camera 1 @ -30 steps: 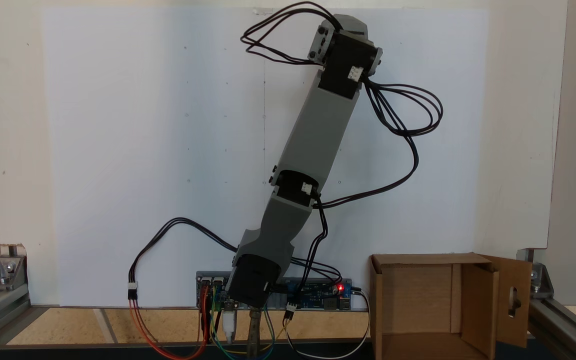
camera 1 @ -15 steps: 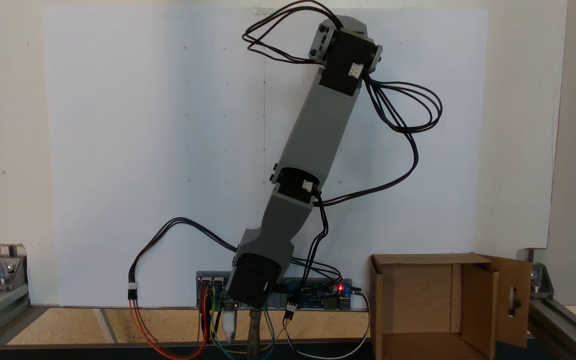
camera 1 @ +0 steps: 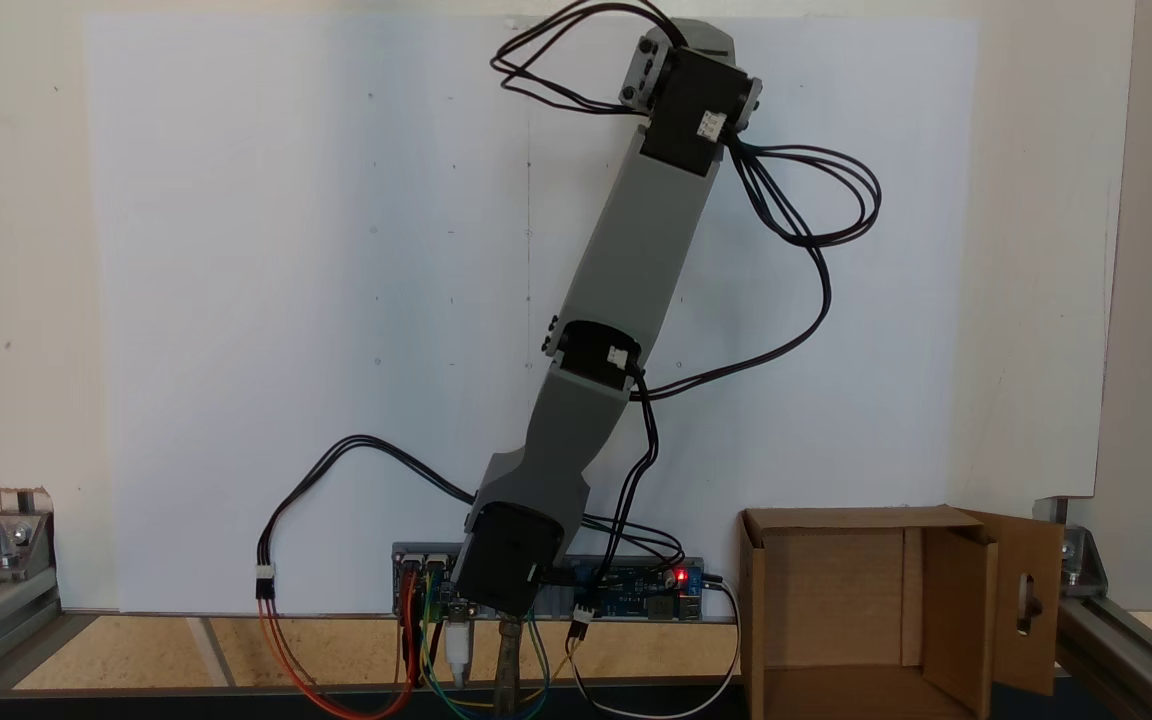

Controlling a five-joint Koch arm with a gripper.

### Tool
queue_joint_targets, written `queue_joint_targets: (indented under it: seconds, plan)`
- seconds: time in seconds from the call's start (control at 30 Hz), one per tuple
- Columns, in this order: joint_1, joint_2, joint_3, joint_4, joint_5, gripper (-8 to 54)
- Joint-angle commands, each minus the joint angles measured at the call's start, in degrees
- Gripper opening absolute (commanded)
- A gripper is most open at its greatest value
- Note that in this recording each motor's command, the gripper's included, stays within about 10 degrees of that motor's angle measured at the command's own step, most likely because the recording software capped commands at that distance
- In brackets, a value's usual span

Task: Grasp a green dice and put it in the bin.

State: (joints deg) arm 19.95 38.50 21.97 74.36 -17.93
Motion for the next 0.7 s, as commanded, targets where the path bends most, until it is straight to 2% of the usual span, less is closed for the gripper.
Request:
queue_joint_targets:
  seconds: [0.0, 0.67]
  plan:
    - [-0.44, 0.7, -3.69, -0.97, -3.16, 43.9]
    - [1.05, -3.25, -3.69, -3.43, -3.16, 43.9]
